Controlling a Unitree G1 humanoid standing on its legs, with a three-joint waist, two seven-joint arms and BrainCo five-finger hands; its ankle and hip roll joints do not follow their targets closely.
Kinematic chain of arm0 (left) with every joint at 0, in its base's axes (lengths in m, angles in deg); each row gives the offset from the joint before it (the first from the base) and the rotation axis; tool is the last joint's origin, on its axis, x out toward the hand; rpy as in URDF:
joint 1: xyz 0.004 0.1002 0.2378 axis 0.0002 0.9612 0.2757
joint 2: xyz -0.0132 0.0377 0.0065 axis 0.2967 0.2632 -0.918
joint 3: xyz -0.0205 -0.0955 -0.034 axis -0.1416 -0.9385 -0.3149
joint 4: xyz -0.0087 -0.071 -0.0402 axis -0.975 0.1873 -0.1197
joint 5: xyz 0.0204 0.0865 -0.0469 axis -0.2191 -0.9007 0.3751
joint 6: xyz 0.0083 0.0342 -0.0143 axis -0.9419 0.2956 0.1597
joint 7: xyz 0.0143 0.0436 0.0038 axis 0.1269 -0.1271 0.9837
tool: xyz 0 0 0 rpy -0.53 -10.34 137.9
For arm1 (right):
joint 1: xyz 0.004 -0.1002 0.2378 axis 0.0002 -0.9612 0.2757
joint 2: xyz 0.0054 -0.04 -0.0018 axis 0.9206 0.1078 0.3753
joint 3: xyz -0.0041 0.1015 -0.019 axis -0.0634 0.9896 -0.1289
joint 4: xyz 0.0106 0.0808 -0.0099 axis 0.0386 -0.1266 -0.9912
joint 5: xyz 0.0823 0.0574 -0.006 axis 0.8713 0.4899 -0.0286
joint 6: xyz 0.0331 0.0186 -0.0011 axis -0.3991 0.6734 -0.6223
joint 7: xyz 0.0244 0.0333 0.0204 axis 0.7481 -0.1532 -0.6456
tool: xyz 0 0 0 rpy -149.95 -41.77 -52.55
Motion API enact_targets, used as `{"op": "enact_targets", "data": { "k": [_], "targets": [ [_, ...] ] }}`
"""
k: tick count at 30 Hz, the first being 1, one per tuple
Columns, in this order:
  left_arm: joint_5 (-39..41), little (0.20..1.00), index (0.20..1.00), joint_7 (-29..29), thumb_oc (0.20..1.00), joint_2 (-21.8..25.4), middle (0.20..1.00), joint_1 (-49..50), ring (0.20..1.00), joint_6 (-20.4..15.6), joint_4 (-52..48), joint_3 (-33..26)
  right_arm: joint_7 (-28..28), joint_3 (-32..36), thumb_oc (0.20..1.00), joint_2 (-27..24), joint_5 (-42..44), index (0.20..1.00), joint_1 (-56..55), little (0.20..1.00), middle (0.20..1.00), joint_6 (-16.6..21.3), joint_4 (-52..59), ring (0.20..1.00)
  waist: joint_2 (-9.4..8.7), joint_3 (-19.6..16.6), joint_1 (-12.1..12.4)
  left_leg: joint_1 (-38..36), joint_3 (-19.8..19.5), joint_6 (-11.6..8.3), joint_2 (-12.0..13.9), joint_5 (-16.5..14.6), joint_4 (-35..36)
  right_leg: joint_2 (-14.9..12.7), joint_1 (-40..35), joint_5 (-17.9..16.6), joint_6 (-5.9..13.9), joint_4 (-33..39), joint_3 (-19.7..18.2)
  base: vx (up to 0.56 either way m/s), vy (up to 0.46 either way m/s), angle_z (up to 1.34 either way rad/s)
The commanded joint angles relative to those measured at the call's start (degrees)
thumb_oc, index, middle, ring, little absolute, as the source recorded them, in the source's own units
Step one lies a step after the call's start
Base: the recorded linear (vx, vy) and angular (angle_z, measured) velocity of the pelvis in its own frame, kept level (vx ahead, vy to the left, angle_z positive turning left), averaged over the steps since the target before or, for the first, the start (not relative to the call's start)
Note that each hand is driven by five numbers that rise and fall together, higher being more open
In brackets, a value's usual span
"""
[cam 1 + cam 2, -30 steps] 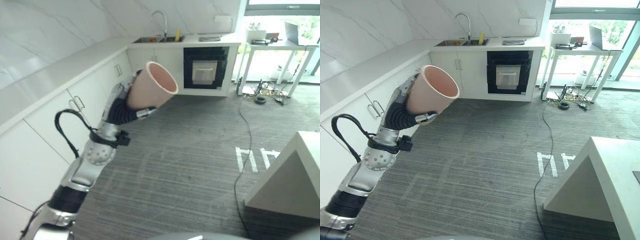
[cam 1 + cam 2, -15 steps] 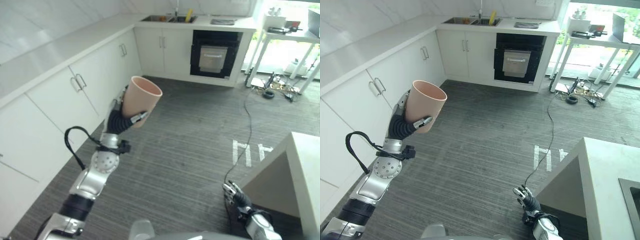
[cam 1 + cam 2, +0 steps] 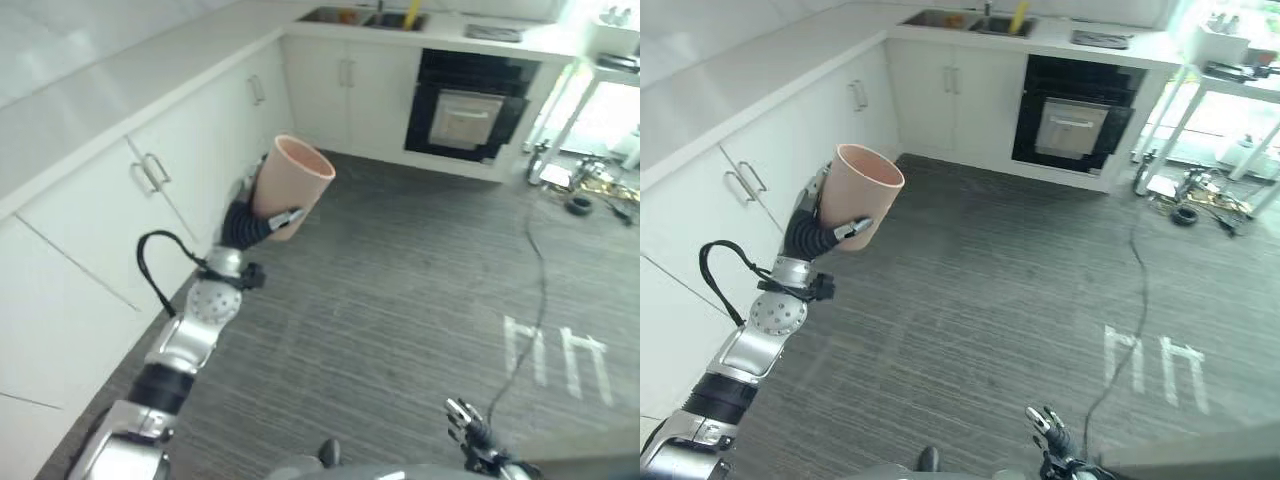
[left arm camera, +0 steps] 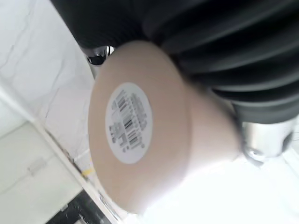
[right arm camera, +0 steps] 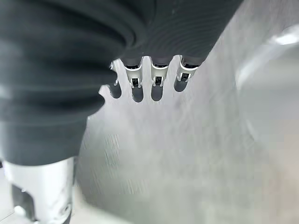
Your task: Place the dishes in the dishwasher.
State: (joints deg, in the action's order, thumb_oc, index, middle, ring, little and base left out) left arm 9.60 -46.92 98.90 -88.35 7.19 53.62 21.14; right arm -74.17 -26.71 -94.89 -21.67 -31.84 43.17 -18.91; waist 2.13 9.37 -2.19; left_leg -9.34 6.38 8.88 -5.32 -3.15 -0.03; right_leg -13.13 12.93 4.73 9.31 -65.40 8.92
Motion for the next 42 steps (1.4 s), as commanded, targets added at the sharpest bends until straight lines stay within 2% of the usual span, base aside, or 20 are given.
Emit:
{"op": "enact_targets", "data": {
  "k": [1,2,4,7,10,11,12,14,15,16,17,18,20,24,28,32,33,35,39,42],
  "targets": [
    [-0.58,0.2,0.2,0.63,0.2,2.07,0.2,0.26,0.2,-2.94,-3.19,-2.84,0.59,-2.57,1.0,-2.46,0.98,1.0,0.89,1.0,1.0,0.37,2.41,1.0,-1.87,-1.27,-3.66,2.16,1.72,-4.56,1.64,0.27,-0.82,9.85,-5.36,-8.13,-0.7,35.83,1.58,0.63,-0.198,-0.1],
    [-1.99,0.2,0.2,-0.29,0.2,2.23,0.2,1.04,0.2,-2.81,-4.64,-3.61,1.0,-1.95,1.0,-2.81,1.73,1.0,0.29,1.0,1.0,0.02,3.6,1.0,-3.26,-0.88,-4.72,-0.76,1.84,-5.0,1.37,-1.98,0.01,7.66,-4.13,-11.19,-0.09,52.17,2.58,0.54,-0.225,0.26],
    [-2.73,0.2,0.2,-1.01,0.2,2.67,0.2,1.83,0.2,-3.35,-5.97,-4.11,2.04,-1.05,1.0,-2.46,1.31,1.0,0.02,1.0,1.0,0.34,3.58,1.0,-3.83,-0.2,-5.45,-3.31,1.84,-5.54,1.86,-4.63,-0.01,5.22,-2.7,-16.05,1.56,64.24,2.32,0.46,-0.225,0.39],
    [-3.98,0.2,0.2,-2.17,0.2,2.91,0.2,3.95,0.2,-5.95,-6.88,-4.64,2.87,-0.35,1.0,-1.85,0.84,1.0,0.86,1.0,1.0,1.61,1.47,1.0,-3.53,0.05,-4.64,-6.38,3.23,-5.97,2.8,-7.69,-1.3,4.68,-3.26,-17.65,2.14,67.35,5.44,0.45,-0.236,0.24],
    [-5.53,0.2,0.2,-2.43,0.2,2.9,0.2,4.21,0.2,-4.6,-7.09,-3.91,3.24,-1.26,1.0,-2.7,1.35,1.0,2.31,1.0,1.0,1.43,0.17,1.0,-3.0,-1.51,-5.1,-7.91,3.74,-7.01,4.82,-8.35,-5.08,6.32,-4.57,-14.6,-0.31,62.03,3.34,0.48,-0.29,0.0],
    [-5.19,0.2,0.2,-2.23,0.2,3.01,0.2,4.21,0.2,-4.31,-6.8,-3.75,3.35,-1.47,1.0,-3.04,1.71,1.0,2.62,1.0,1.0,1.11,-0.03,1.0,-2.67,-1.89,-5.33,-8.35,3.69,-7.6,5.66,-7.46,-6.09,7.14,-4.56,-13.47,-1.1,61.02,2.85,0.51,-0.335,0.17],
    [-4.9,0.2,0.2,-1.89,0.2,3.02,0.2,4.5,0.2,-3.7,-7.07,-3.93,3.64,-2.14,1.0,-3.81,1.99,1.0,3.5,1.0,1.0,0.24,0.25,1.0,-1.52,-2.96,-5.55,-8.51,4.23,-10.89,8.76,-0.49,-12.27,9.79,-5.68,-10.44,-3.7,59.87,2.91,0.46,-0.345,0.23],
    [-4.98,0.2,0.2,-1.97,0.2,3.02,0.2,4.67,0.2,-3.39,-8.16,-4.42,4.58,-3.09,1.0,-4.91,0.93,1.0,4.22,1.0,1.0,0.08,0.55,1.0,-1.45,-3.67,-5.2,-5.59,4.5,-13.94,11.8,7.34,-23.57,12.0,-8.31,-7.82,-6.54,60.38,2.59,0.43,-0.376,-0.31],
    [-4.43,0.2,0.2,-2.41,0.2,3.18,0.2,4.71,0.2,-2.99,-8.76,-4.78,5.37,-3.32,1.0,-5.61,0.56,1.0,4.52,1.0,1.0,0.0,0.13,1.0,-1.74,-3.69,-4.85,-3.16,4.06,-14.58,12.52,9.16,-29.73,12.67,-9.75,-6.8,-7.71,60.66,2.08,0.53,-0.513,-0.84],
    [-2.78,0.2,0.2,-2.78,0.2,3.61,0.2,4.76,0.2,-1.4,-9.52,-5.51,6.54,-4.05,1.0,-6.9,0.62,1.0,5.25,1.0,1.0,0.19,-1.58,1.0,-2.89,-3.27,-3.39,6.03,2.3,-14.98,14.22,12.34,-44.28,13.48,-13.17,-4.65,-10.6,60.83,1.82,0.55,-0.489,-0.69],
    [-1.1,0.2,0.2,-3.24,0.2,3.66,0.2,4.31,0.2,-1.27,-8.85,-5.47,6.69,-4.41,1.0,-7.4,1.66,1.0,5.43,1.0,1.0,1.19,-2.5,1.0,-3.25,-2.4,-2.38,12.66,0.38,-13.71,14.14,10.53,-48.42,13.77,-15.79,-3.87,-11.18,61.09,1.43,0.54,-0.387,-0.09],
    [-1.36,0.2,0.2,-3.12,0.2,3.61,0.2,4.29,0.2,-1.7,-8.24,-5.43,7.31,-4.34,1.0,-7.58,1.8,1.0,5.92,1.0,1.0,1.62,-3.35,1.0,-3.3,-1.77,-1.53,16.45,-1.01,-12.2,11.59,8.77,-46.53,14.13,-17.97,-3.77,-11.0,61.84,-0.19,0.45,-0.108,-0.45],
    [-2.85,0.2,0.2,-2.57,0.2,3.8,0.2,4.97,0.2,-1.64,-8.57,-5.48,7.21,-4.37,1.0,-7.42,1.78,1.0,7.02,1.0,1.0,0.81,-3.54,1.0,-3.41,-1.28,-0.64,17.25,0.15,-11.2,9.0,8.23,-30.92,14.75,-20.42,-3.02,-10.03,63.8,-2.78,0.48,0.055,-1.06],
    [-2.86,0.2,0.2,-1.92,0.2,3.75,0.2,5.84,0.2,-0.94,-8.91,-5.96,5.99,-5.52,1.0,-6.28,0.89,1.0,6.47,1.0,1.0,0.48,-4.07,1.0,-1.51,-0.92,1.13,19.38,-4.41,-12.53,4.8,13.76,-4.3,16.44,-23.44,-1.85,-8.42,64.39,-7.82,0.44,0.113,-1.08],
    [5.48,0.2,0.2,-7.44,0.2,2.6,0.2,6.73,0.2,-3.9,-7.87,-6.62,6.16,-6.34,1.0,-4.75,-0.24,1.0,4.65,1.0,1.0,1.01,-3.09,1.0,-1.2,-1.74,1.21,21.41,2.09,-13.01,5.15,14.68,-1.31,15.78,-25.61,-0.61,-7.51,64.9,-5.89,0.42,0.102,-0.69],
    [1.34,0.2,0.2,-6.96,0.2,0.93,0.2,8.29,0.2,-2.46,-7.29,-6.68,7.32,-7.36,1.0,-4.61,0.36,1.0,5.72,1.0,1.0,-3.51,-3.51,1.0,-1.62,-2.28,2.77,18.66,-0.57,-10.38,2.73,9.55,-4.14,14.02,-27.51,1.91,-6.6,62.19,-6.16,0.44,0.17,-0.96],
    [1.51,0.2,0.2,-8.37,0.2,1.6,0.2,7.31,0.2,-2.64,-6.61,-7.11,7.07,-7.17,1.0,-3.61,-1.53,1.0,5.02,1.0,1.0,-3.04,-4.21,1.0,-1.79,-2.91,2.8,15.65,-1.39,-7.7,0.93,5.96,-4.91,12.91,-26.61,2.12,-5.46,56.52,-5.31,0.47,0.234,-0.9],
    [1.81,0.2,0.2,-9.15,0.2,1.85,0.2,6.95,0.2,-2.66,-6.27,-7.1,6.68,-7.12,1.0,-3.25,-1.56,1.0,4.87,1.0,1.0,-2.96,-4.15,1.0,-1.71,-3.13,2.71,14.48,-1.68,-7.03,0.6,5.59,-4.19,12.49,-25.77,1.47,-4.84,53.56,-4.67,0.28,0.161,0.12],
    [4.68,0.2,0.2,-14.71,0.2,1.46,0.2,5.51,0.2,0.53,-5.36,-5.03,3.87,-4.97,1.0,-0.75,3.91,1.0,3.79,1.0,1.0,-2.87,-4.0,1.0,-0.93,-3.46,1.79,10.04,-2.91,-4.14,-0.46,3.83,-1.65,11.72,-18.26,-6.64,-0.05,32.82,-3.28,0.23,0.16,0.53],
    [4.89,0.2,0.2,-14.05,0.2,1.58,0.2,5.67,0.2,2.34,-5.21,-3.81,3.9,-5.14,1.0,-0.08,0.48,1.0,3.91,1.0,1.0,-1.17,-4.85,1.0,0.87,-2.67,0.78,5.8,-3.8,-3.52,0.41,3.04,0.14,10.59,-9.86,-7.31,-1.05,24.82,-2.68,0.17,0.073,0.33]
  ]
}}
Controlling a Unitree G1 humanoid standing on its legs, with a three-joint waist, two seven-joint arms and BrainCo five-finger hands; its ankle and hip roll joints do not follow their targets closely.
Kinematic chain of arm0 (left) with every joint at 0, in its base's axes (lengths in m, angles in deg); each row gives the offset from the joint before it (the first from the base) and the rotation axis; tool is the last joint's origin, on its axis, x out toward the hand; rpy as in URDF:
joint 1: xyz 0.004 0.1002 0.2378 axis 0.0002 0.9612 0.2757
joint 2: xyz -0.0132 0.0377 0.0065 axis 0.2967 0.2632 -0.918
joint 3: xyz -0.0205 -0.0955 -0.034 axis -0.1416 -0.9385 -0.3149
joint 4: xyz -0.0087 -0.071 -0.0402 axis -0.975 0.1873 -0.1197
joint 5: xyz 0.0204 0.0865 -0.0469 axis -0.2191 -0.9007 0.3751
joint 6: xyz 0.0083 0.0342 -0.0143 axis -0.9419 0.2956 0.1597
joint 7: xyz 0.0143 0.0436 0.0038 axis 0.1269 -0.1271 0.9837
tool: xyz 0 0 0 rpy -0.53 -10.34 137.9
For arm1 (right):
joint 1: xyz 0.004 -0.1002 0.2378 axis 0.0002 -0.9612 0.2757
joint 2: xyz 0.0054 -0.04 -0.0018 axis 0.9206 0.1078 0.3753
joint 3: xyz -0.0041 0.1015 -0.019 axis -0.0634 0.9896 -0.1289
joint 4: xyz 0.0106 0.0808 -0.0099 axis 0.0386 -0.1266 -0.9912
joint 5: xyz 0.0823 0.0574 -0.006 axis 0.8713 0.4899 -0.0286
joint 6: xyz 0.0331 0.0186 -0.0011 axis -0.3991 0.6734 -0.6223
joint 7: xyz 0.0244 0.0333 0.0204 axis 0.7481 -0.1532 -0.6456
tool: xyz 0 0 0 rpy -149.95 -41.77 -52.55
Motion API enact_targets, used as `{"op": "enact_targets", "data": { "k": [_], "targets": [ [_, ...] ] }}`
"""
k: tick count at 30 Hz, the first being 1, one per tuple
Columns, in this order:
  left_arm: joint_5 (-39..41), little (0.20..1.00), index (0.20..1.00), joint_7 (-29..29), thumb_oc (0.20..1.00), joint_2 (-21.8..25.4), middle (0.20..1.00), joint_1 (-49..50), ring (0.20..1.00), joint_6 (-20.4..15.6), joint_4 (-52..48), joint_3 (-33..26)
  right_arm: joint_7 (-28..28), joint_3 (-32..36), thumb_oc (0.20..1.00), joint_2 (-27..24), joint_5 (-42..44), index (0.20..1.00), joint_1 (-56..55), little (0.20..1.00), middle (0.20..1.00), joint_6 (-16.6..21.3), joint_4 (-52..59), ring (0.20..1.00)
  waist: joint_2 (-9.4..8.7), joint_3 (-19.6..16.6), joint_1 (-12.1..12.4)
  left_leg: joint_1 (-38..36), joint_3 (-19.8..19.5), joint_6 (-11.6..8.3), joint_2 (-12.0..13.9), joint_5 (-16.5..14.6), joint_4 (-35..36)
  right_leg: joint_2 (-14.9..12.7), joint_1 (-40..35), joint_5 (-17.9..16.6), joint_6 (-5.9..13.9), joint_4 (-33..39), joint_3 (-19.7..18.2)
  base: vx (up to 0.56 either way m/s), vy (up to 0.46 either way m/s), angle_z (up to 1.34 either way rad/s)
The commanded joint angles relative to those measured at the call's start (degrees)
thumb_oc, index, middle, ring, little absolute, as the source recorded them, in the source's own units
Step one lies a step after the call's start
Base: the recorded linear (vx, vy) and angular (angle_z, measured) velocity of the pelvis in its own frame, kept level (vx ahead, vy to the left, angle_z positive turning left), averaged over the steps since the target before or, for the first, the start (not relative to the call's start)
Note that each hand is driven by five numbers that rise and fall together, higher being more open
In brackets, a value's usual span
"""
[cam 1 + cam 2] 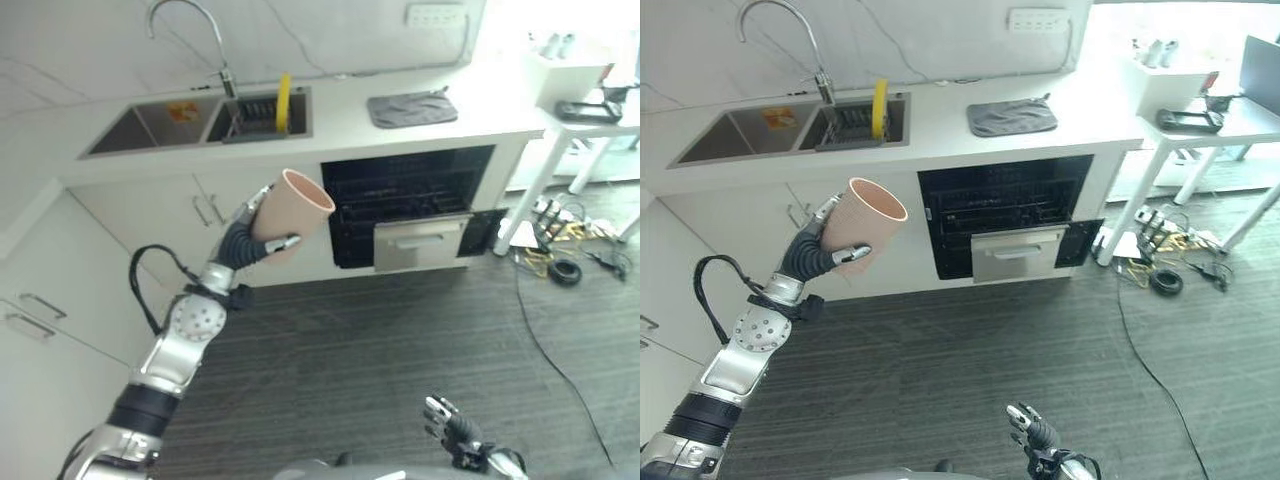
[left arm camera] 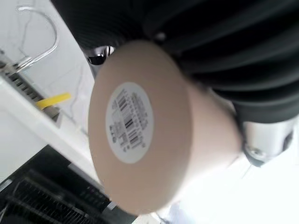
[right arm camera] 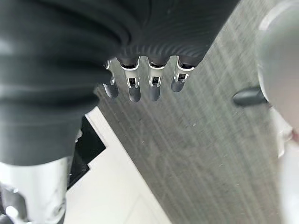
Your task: Place the dishes in the dishwasher.
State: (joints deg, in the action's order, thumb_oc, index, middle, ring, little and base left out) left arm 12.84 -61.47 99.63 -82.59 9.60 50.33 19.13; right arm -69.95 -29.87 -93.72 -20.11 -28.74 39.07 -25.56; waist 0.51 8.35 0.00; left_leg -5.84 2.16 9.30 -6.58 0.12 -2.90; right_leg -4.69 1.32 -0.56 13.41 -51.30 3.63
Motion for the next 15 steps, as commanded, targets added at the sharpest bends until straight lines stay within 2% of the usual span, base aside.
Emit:
{"op": "enact_targets", "data": {
  "k": [1,2,3,4,5,7,8,10,12,13,14,15],
  "targets": [
    [2.4,0.2,0.2,-0.07,0.2,0.84,0.2,-0.01,0.2,0.07,-1.97,-1.69,-0.39,-2.06,1.0,-1.31,-1.33,1.0,0.88,1.0,1.0,3.24,1.83,1.0,2.73,-1.42,-1.61,1.44,0.27,-3.99,1.83,-0.37,3.33,1.57,2.75,-1.59,-5.52,12.39,2.98,0.12,-0.065,-0.07],
    [5.67,0.2,0.2,-2.04,0.2,0.75,0.2,-0.17,0.2,1.35,-2.81,-1.44,-1.16,-1.93,1.0,-1.71,-1.26,1.0,1.16,1.0,1.0,3.47,2.4,1.0,3.02,-0.77,-2.11,-0.28,-0.38,-4.22,2.23,-0.81,4.17,0.71,3.74,-1.04,-5.99,17.97,3.34,0.12,-0.135,-0.15],
    [5.52,0.2,0.2,-2.26,0.2,0.65,0.2,-0.38,0.2,1.93,-3.36,-1.43,-1.37,-1.82,1.0,-2.11,-0.71,1.0,1.26,1.0,1.0,3.51,2.7,1.0,2.84,-0.39,-2.43,-1.02,-0.93,-4.4,2.33,-1.14,4.46,-0.08,3.75,-1.62,-6.06,23.4,3.16,0.15,-0.283,-0.01],
    [4.67,0.2,0.2,-1.75,0.2,1.11,0.2,-0.9,0.2,2.84,-4.13,-1.33,-1.02,-1.11,1.0,-2.89,0.51,1.0,1.74,1.0,1.0,3.51,2.75,1.0,2.18,0.23,-2.79,-2.15,-1.37,-4.93,2.57,-2.4,4.7,-2.5,3.76,-3.66,-5.62,34.24,2.83,0.18,-0.407,0.14],
    [4.43,0.2,0.2,-1.32,0.2,1.87,0.2,-0.86,0.2,2.81,-4.54,-1.62,-0.89,-0.18,1.0,-2.83,1.25,1.0,2.35,1.0,1.0,3.01,2.95,1.0,1.6,0.8,-3.13,-3.74,-1.59,-5.31,3.09,-4.54,5.17,-4.86,4.21,-8.13,-4.23,42.73,1.26,0.2,-0.454,0.12],
    [5.01,0.2,0.2,-1.69,0.2,2.49,0.2,-0.06,0.2,2.13,-4.6,-2.54,-0.9,0.76,1.0,-2.29,0.54,1.0,2.99,1.0,1.0,2.56,2.83,1.0,1.46,1.09,-2.82,-5.39,-0.69,-5.99,4.54,-6.14,5.5,-6.41,4.16,-9.77,-3.24,46.31,0.98,0.25,-0.512,0.18],
    [5.59,0.2,0.2,-3.05,0.2,1.94,0.2,2.02,0.2,2.17,-5.41,-3.75,-2.38,0.4,1.0,-1.8,-0.61,1.0,3.14,1.0,1.0,2.46,3.58,1.0,1.39,0.73,-2.26,-6.55,0.95,-7.41,7.04,-6.32,5.37,-5.93,2.05,-7.09,-2.94,47.7,2.93,0.26,-0.536,0.27],
    [5.07,0.2,0.2,-2.93,0.2,1.51,0.2,2.74,0.2,2.53,-5.91,-4.12,-2.44,-0.12,1.0,-2.03,-1.66,1.0,3.02,1.0,1.0,2.31,3.6,1.0,1.17,0.41,-2.22,-6.43,1.39,-8.38,8.36,-6.44,4.59,-5.27,0.44,-5.28,-3.24,48.31,3.24,0.22,-0.48,0.2],
    [5.94,0.2,0.2,-1.2,0.2,1.18,0.2,3.46,0.2,3.49,-6.41,-4.11,-4.04,-0.24,1.0,-2.8,1.39,1.0,3.13,1.0,1.0,0.67,2.9,1.0,0.68,-0.18,-2.5,-5.82,1.05,-9.85,10.54,-6.34,2.04,-3.15,-1.39,-2.8,-4.68,48.0,2.11,0.25,-0.536,0.22],
    [6.34,0.2,0.2,-0.34,0.2,0.51,0.2,4.1,0.2,3.68,-7.11,-4.26,-3.8,-0.06,1.0,-3.57,0.19,1.0,3.31,1.0,1.0,0.92,2.42,1.0,0.48,-0.35,-2.55,-5.17,1.24,-10.4,11.68,-6.03,0.17,-2.22,-1.97,-1.3,-5.87,47.24,2.1,0.18,-0.423,0.19],
    [6.42,0.2,0.2,-0.13,0.2,0.02,0.2,4.58,0.2,3.75,-7.62,-4.52,-3.09,-0.22,1.0,-4.16,-2.15,1.0,3.5,1.0,1.0,1.2,2.19,1.0,0.32,-0.35,-2.36,-3.96,1.41,-10.76,12.47,-4.75,-2.32,-1.58,-2.65,-0.34,-6.92,47.03,2.24,0.15,-0.401,-0.01],
    [6.54,0.2,0.2,-0.08,0.2,-0.2,0.2,4.86,0.2,3.39,-7.62,-4.74,-2.83,-0.57,1.0,-4.9,-2.95,1.0,3.67,1.0,1.0,1.47,1.74,1.0,0.2,-0.26,-2.17,-1.96,1.29,-11.31,13.36,-2.04,-6.06,-0.77,-3.46,0.46,-8.03,47.12,2.11,0.12,-0.405,-0.18]
  ]
}}
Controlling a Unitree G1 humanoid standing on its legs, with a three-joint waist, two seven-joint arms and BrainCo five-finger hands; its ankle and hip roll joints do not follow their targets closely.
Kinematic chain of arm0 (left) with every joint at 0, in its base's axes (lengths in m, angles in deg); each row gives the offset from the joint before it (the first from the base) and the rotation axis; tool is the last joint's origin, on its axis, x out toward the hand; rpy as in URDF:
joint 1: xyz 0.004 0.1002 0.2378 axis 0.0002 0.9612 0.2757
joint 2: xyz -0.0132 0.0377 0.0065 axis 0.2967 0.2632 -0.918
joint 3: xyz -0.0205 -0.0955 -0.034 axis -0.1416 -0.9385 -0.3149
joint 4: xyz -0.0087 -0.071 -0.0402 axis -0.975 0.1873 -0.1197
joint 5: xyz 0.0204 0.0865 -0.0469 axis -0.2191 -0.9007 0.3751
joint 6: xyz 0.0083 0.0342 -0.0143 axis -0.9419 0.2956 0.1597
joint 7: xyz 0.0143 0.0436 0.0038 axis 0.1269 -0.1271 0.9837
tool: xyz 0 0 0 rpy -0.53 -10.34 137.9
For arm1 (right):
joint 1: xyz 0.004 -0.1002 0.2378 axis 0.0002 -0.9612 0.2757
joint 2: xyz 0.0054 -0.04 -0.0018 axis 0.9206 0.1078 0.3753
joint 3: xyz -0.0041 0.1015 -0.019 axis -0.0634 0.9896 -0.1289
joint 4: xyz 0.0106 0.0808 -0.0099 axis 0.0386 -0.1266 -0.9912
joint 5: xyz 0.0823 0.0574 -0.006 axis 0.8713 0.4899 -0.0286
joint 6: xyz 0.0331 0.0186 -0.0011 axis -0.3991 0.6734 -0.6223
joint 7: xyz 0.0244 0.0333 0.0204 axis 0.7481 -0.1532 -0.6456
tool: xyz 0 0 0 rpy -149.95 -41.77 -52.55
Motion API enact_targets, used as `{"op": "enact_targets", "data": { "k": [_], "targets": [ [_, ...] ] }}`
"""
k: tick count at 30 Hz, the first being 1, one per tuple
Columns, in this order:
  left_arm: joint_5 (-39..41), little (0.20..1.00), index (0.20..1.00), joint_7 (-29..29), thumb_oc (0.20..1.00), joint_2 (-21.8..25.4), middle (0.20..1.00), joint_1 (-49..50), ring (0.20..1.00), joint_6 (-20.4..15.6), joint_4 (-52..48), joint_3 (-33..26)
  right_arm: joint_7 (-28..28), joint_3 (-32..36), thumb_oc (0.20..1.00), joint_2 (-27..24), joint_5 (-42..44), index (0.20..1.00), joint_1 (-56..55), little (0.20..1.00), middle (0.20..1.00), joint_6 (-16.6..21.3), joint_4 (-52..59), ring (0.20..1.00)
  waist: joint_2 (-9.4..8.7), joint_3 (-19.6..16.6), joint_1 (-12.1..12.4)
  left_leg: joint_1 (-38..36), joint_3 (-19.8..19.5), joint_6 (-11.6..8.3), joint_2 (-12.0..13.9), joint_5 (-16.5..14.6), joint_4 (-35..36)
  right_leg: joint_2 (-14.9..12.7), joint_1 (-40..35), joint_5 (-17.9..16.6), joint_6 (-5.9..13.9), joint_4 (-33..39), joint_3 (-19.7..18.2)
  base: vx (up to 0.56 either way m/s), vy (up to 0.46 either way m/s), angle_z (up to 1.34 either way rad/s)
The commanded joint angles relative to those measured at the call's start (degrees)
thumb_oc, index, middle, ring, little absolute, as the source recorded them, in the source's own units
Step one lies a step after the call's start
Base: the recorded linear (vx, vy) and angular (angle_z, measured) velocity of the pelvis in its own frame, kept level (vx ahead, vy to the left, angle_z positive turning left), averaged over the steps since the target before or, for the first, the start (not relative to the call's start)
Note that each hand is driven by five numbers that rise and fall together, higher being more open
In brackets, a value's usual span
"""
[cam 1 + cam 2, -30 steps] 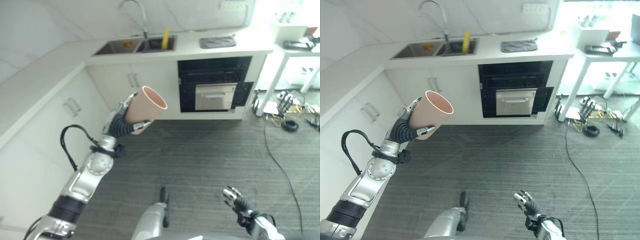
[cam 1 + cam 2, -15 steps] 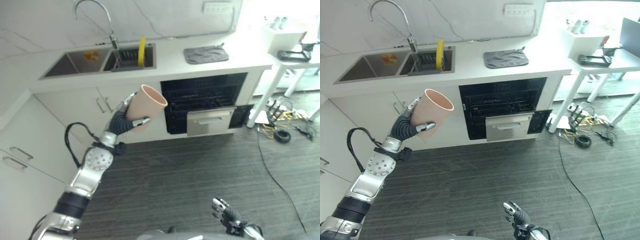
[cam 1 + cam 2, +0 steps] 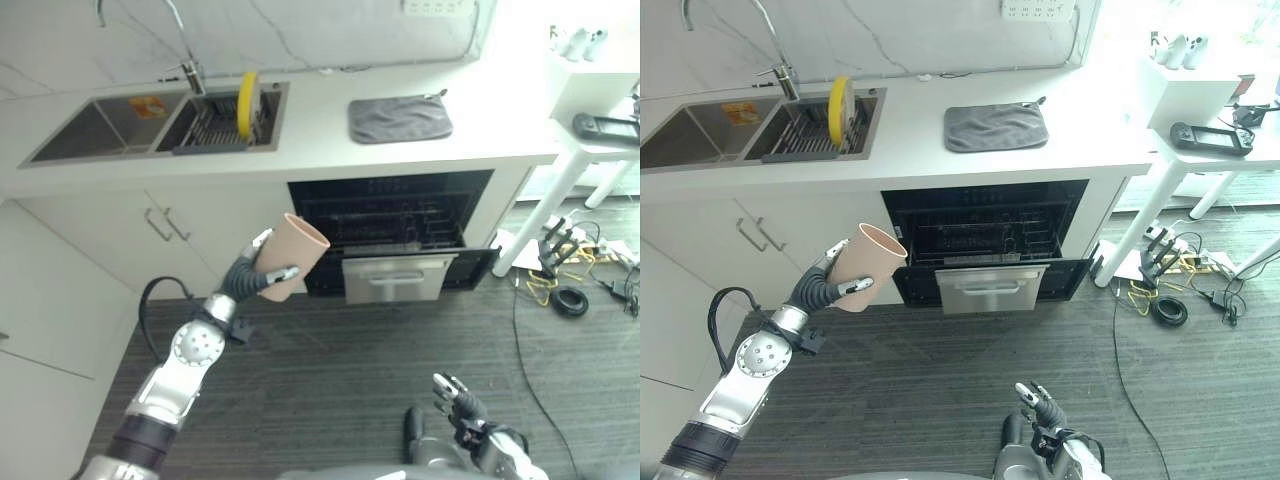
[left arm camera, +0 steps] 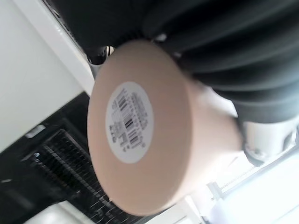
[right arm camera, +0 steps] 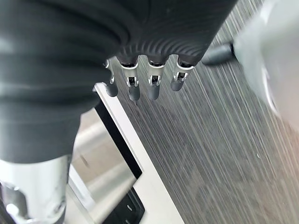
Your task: Place the dishes in the dishwasher.
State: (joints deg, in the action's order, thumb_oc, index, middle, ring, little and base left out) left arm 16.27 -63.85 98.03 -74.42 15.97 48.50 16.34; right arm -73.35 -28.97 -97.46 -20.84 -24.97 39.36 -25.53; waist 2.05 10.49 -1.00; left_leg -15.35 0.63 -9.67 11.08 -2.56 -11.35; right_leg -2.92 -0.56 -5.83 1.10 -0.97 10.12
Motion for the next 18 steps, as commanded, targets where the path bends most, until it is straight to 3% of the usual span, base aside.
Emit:
{"op": "enact_targets", "data": {
  "k": [1,3,5,8,10,14,18],
  "targets": [
    [3.1,0.2,0.2,2.27,0.2,1.25,0.2,-3.17,0.2,-3.89,-5.43,-2.16,0.57,-1.83,1.0,-2.18,-1.04,1.0,0.0,1.0,1.0,1.76,0.64,1.0,-1.51,-2.09,-0.82,10.99,2.24,7.17,-3.41,4.04,-3.49,-1.3,-2.7,6.71,2.84,-3.13,-4.63,0.11,-0.383,-0.19],
    [3.45,0.2,0.2,1.27,0.2,1.23,0.2,-3.37,0.2,-4.46,-5.17,-2.51,1.7,-1.24,1.0,-2.87,0.16,1.0,-0.17,1.0,1.0,2.54,-1.37,1.0,-1.8,-1.77,-0.64,15.14,3.09,7.17,-3.05,5.26,-10.57,-0.6,-3.85,7.28,1.48,-2.9,-4.03,0.12,-0.325,-0.08],
    [3.77,0.2,0.2,1.0,0.2,1.12,0.2,-4.34,0.2,-4.33,-4.61,-2.19,3.01,-0.32,1.0,-3.2,-0.34,1.0,-0.38,1.0,1.0,3.2,-3.46,1.0,-1.6,-1.58,-0.61,17.89,3.54,7.35,-4.21,5.21,-12.01,-0.01,-4.96,7.54,0.93,-2.3,-3.45,0.14,-0.162,-0.02],
    [3.77,0.2,0.2,1.48,0.2,0.99,0.2,-5.21,0.2,-4.51,-3.52,-1.38,3.03,-0.02,1.0,-2.98,-0.57,1.0,-0.38,1.0,1.0,3.42,-4.94,1.0,-0.39,-1.39,-1.0,17.35,4.97,7.04,-6.24,6.14,-2.39,1.28,-6.32,8.49,1.09,-1.64,-3.0,0.2,0.022,0.04],
    [3.4,0.2,0.2,2.92,0.2,0.23,0.2,-6.44,0.2,-4.56,-3.17,-0.01,2.22,0.08,1.0,-2.73,-0.34,1.0,-1.54,1.0,1.0,3.7,-4.21,1.0,0.52,-1.33,-1.7,17.94,7.43,4.89,-4.64,11.36,7.5,1.4,-8.16,9.24,1.41,-0.1,-1.19,0.22,0.117,0.01],
    [3.46,0.2,0.2,3.65,0.2,-0.26,0.2,-6.87,0.2,-5.14,-2.55,0.59,-1.8,-0.84,1.0,-1.97,-3.25,1.0,-3.2,1.0,1.0,5.24,-2.8,1.0,0.39,-2.27,-2.48,15.17,12.1,4.98,-3.3,8.79,12.44,-0.84,-8.27,9.46,2.46,0.09,2.45,0.12,0.161,0.35],
    [2.5,0.2,0.2,3.44,0.2,-0.37,0.2,-6.91,0.2,-5.4,-2.75,0.87,-3.84,-1.02,1.0,-2.01,-2.22,1.0,-3.84,1.0,1.0,4.14,-1.66,1.0,0.68,-2.69,-2.3,13.05,10.83,5.27,-4.65,7.38,13.39,-1.56,-8.43,9.83,2.77,-0.68,2.78,0.11,0.192,0.02]
  ]
}}
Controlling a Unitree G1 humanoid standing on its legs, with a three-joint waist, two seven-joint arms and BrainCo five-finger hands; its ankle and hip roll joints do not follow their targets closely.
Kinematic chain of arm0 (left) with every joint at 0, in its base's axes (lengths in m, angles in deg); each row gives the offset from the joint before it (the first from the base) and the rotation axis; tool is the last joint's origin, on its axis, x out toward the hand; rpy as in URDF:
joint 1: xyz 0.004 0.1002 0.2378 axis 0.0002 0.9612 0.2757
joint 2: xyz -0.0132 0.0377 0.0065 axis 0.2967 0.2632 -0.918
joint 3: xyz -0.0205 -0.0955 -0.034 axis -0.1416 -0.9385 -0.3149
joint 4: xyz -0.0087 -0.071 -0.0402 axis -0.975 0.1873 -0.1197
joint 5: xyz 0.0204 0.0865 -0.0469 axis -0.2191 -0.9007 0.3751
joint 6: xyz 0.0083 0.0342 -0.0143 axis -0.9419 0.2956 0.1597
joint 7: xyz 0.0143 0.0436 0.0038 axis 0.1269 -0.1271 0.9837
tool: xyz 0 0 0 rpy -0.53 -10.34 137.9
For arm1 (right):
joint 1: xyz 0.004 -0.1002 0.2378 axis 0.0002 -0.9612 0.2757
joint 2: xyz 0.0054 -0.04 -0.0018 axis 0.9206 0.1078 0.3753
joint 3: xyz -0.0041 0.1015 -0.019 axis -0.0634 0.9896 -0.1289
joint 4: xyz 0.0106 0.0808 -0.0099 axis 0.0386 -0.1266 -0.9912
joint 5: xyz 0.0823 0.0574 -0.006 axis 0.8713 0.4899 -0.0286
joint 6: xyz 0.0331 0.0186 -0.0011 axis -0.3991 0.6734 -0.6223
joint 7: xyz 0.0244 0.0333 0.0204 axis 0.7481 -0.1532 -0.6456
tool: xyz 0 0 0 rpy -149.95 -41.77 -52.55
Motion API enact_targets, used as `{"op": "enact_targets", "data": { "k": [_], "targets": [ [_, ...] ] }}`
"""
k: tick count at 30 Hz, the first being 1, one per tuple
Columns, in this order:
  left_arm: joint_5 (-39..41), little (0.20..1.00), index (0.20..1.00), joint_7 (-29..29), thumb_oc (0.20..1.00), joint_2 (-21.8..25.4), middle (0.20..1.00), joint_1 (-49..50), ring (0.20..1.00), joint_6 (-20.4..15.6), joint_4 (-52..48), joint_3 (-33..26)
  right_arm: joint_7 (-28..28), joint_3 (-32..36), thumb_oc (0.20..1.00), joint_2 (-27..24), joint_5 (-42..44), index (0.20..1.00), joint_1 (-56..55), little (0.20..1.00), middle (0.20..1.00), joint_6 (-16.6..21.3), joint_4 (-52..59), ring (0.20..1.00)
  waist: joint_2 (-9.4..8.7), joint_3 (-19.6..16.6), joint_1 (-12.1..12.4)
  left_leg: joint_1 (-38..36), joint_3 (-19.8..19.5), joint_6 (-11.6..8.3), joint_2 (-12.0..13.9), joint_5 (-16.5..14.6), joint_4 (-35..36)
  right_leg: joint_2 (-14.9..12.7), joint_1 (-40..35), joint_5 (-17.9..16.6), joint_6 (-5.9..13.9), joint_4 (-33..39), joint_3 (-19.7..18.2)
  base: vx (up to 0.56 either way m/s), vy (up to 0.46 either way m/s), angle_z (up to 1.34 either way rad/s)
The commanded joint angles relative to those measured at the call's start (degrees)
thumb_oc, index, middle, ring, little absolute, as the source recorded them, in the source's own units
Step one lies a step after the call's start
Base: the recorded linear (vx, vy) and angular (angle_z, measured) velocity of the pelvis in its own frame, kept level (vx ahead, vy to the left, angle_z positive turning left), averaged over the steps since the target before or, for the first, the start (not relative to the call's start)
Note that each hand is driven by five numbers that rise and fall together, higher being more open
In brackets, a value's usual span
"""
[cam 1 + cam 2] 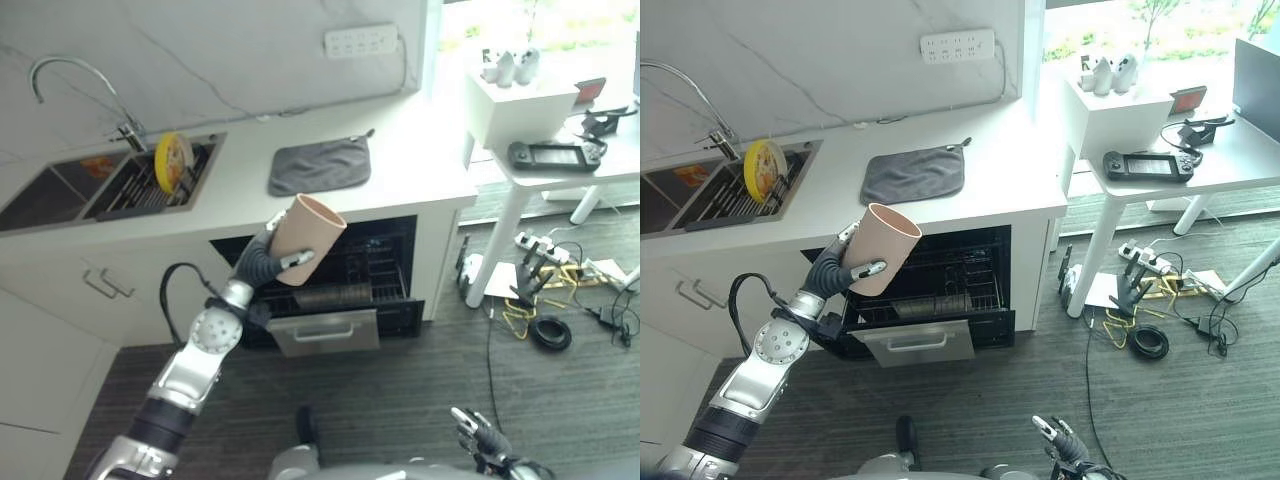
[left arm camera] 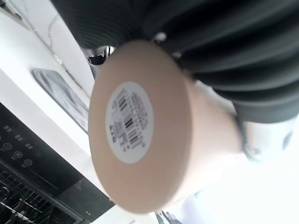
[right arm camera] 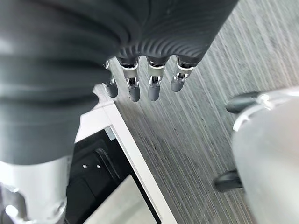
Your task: Place the dishes in the dishwasher.
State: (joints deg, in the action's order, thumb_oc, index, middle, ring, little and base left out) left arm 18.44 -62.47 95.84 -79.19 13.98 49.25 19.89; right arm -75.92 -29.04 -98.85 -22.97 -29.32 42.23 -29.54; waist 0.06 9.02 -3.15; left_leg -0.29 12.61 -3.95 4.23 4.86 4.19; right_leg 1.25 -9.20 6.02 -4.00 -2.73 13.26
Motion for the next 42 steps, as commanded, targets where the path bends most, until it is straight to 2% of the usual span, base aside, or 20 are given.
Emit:
{"op": "enact_targets", "data": {
  "k": [1,7,14,17,19,20,21,24,25,26,27,31,34,36,38,40,41,42],
  "targets": [
    [0.27,0.2,0.2,2.07,0.2,2.16,0.2,-2.14,0.2,-3.51,-3.37,-2.72,-1.68,-0.96,1.0,-0.45,0.04,1.0,0.51,1.0,1.0,0.96,2.56,1.0,2.73,-1.42,-0.06,-2.63,-1.75,-0.15,1.42,-0.62,-1.87,-5.99,0.27,-2.17,8.04,1.06,-0.63,0.11,0.188,0.08],
    [0.61,0.2,0.2,1.82,0.2,3.08,0.2,-2.23,0.2,-3.49,-2.97,-3.18,-2.77,-1.01,1.0,0.85,0.99,1.0,0.78,1.0,1.0,0.23,2.65,1.0,2.67,-1.8,0.63,-5.26,-3.2,1.15,-0.85,-2.55,-0.36,-7.11,0.89,-3.63,9.58,1.85,-0.86,0.08,0.141,0.1],
    [0.87,0.2,0.2,1.17,0.2,3.72,0.2,-2.63,0.2,-2.92,-3.58,-3.17,-2.95,-0.56,1.0,1.55,1.62,1.0,0.58,1.0,1.0,0.5,3.48,1.0,2.04,-1.8,1.19,-6.31,-2.0,3.12,-2.03,-4.22,0.81,-8.91,2.29,-4.57,11.59,0.84,0.08,-0.01,0.117,-0.08],
    [1.01,0.2,0.2,0.47,0.2,3.79,0.2,-3.28,0.2,-2.69,-3.81,-2.63,-8.58,0.38,1.0,1.34,1.83,1.0,0.54,1.0,1.0,3.0,4.34,1.0,2.03,-1.4,1.28,-6.13,-2.95,4.47,-3.16,-4.81,0.81,-8.8,3.63,-3.62,11.78,-3.9,-0.9,-0.03,0.139,-0.05],
    [0.46,0.2,0.2,1.27,0.2,3.53,0.2,-3.72,0.2,-2.68,-3.58,-1.77,-15.2,2.03,1.0,1.76,5.0,1.0,-0.02,1.0,1.0,3.29,8.04,1.0,1.84,-0.73,0.34,-6.17,-3.35,6.23,-4.43,-5.16,0.81,-8.55,7.56,-5.71,12.78,-12.32,-2.93,-0.06,0.127,-0.11],
    [0.32,0.2,0.2,2.13,0.2,3.53,0.2,-4.09,0.2,-3.1,-2.83,-1.3,-18.73,3.89,1.0,2.22,6.21,1.0,-1.03,1.0,1.0,3.43,10.03,1.0,2.03,0.13,-0.73,-6.38,-3.54,7.01,-4.79,-5.5,0.81,-8.5,11.55,-7.66,13.07,-19.6,-3.98,-0.08,0.093,-0.24],
    [0.25,0.2,0.2,2.65,0.2,3.56,0.2,-4.21,0.2,-2.99,-2.57,-1.3,-19.93,5.46,1.0,2.36,6.97,1.0,-1.46,1.0,1.0,3.72,10.41,1.0,1.98,0.65,-1.24,-6.59,-3.52,7.13,-4.91,-5.75,0.81,-8.88,13.31,-8.89,12.91,-20.93,-3.98,-0.07,0.048,-0.31],
    [2.96,0.2,0.2,4.05,0.2,3.42,0.2,-3.79,0.2,-3.02,-2.49,-2.3,-21.22,10.42,1.0,2.34,9.03,1.0,-2.49,1.0,1.0,5.38,9.91,1.0,1.43,1.35,-1.83,-7.47,-2.91,6.08,-4.66,-6.17,0.81,-9.87,13.14,-9.14,13.16,-13.65,-2.35,0.02,-0.102,-0.09],
    [4.46,0.2,0.2,4.37,0.2,2.86,0.2,-3.29,0.2,-3.02,-2.43,-3.03,-19.74,12.26,1.0,1.91,12.74,1.0,-3.0,1.0,1.0,5.91,10.0,1.0,1.27,1.26,-1.92,-7.8,-3.03,5.9,-4.28,-5.91,0.81,-9.46,11.45,-9.03,13.33,-9.98,-3.07,0.09,-0.243,-0.04],
    [5.48,0.2,0.2,5.21,0.2,2.2,0.2,-2.68,0.2,-3.04,-2.41,-3.23,-17.72,13.81,1.0,1.49,11.46,1.0,-3.64,1.0,1.0,7.45,11.92,1.0,0.99,1.03,-2.29,-8.08,-3.51,5.92,-4.19,-5.66,0.81,-8.48,10.28,-9.34,13.43,-8.03,-4.48,0.1,-0.266,-0.08],
    [6.46,0.2,0.2,5.92,0.2,1.83,0.2,-1.73,0.2,-3.27,-2.66,-3.66,-16.89,14.02,1.0,1.25,8.89,1.0,-3.97,1.0,1.0,9.33,14.44,1.0,0.81,0.96,-2.39,-8.4,-3.48,5.86,-4.0,-5.43,0.81,-7.9,9.3,-9.28,13.16,-7.02,-4.99,0.09,-0.224,-0.13],
    [9.27,0.2,0.2,7.81,0.2,-0.53,0.2,2.92,0.2,-5.58,-2.48,-6.74,-19.46,14.27,1.0,-0.94,-1.35,1.0,-7.93,1.0,1.0,9.35,38.93,1.0,-0.4,-0.56,-3.08,-8.74,-0.96,4.86,-2.39,-4.95,0.81,-6.71,4.82,-5.86,11.18,-1.43,-3.41,0.04,-0.163,-0.27],
    [10.24,0.2,0.2,9.49,0.2,-2.48,0.2,4.25,0.2,-7.5,-1.87,-6.49,-17.83,14.4,1.0,-4.1,-6.14,1.0,-8.36,1.0,1.0,12.46,50.41,1.0,-1.03,-1.62,-4.17,-9.4,1.35,3.87,-1.38,-4.82,0.81,-6.19,3.17,-6.41,10.84,2.37,-3.22,0.04,-0.085,-0.32],
    [14.72,0.2,0.2,12.49,0.2,-4.63,0.2,3.26,0.2,-8.51,-1.23,-4.45,-18.83,12.54,1.0,-7.04,-13.03,1.0,-5.8,1.0,1.0,17.64,58.34,1.0,-1.06,-2.35,-4.65,-9.59,2.39,3.27,-0.82,-4.64,0.81,-5.95,2.4,-7.07,10.5,4.41,-3.51,0.03,-0.028,-0.13],
    [17.64,0.2,0.2,14.23,0.2,-6.28,0.2,2.44,0.2,-9.14,-0.67,-3.47,-19.5,10.55,1.0,-8.84,-17.31,1.0,-3.58,1.0,1.0,19.28,63.77,1.0,-0.98,-2.69,-4.74,-9.71,3.17,2.88,-0.58,-4.64,0.81,-6.1,1.97,-7.56,10.49,5.61,-3.17,0.02,0.003,-0.1],
    [18.37,0.2,0.2,15.81,0.2,-8.09,0.2,1.91,0.2,-9.68,-0.55,-2.22,-15.63,8.05,1.0,-9.61,-15.37,1.0,-2.08,1.0,1.0,20.04,68.41,1.0,-0.96,-3.04,-4.78,-9.73,3.7,2.39,-0.35,-4.63,0.81,-6.39,1.66,-8.26,10.66,6.95,-2.73,0.0,0.007,-0.09],
    [16.74,0.2,0.2,15.98,0.2,-9.19,0.2,1.38,0.2,-9.89,-0.66,-0.81,-10.19,5.1,1.0,-9.94,-12.57,1.0,-0.57,1.0,1.0,19.2,70.78,1.0,-1.02,-3.32,-4.55,-9.9,4.11,2.04,-0.22,-4.76,0.81,-6.83,1.69,-8.71,10.84,7.73,-2.14,0.0,0.01,-0.08],
    [15.99,0.2,0.2,16.46,0.2,-9.49,0.2,1.17,0.2,-10.02,-0.77,0.03,-8.28,3.74,1.0,-9.94,-10.8,1.0,0.05,1.0,1.0,18.55,71.6,1.0,-0.99,-3.45,-4.48,-9.92,4.06,1.94,-0.2,-4.92,0.81,-6.81,1.71,-8.64,10.81,7.73,-2.36,0.0,0.012,-0.06]
  ]
}}
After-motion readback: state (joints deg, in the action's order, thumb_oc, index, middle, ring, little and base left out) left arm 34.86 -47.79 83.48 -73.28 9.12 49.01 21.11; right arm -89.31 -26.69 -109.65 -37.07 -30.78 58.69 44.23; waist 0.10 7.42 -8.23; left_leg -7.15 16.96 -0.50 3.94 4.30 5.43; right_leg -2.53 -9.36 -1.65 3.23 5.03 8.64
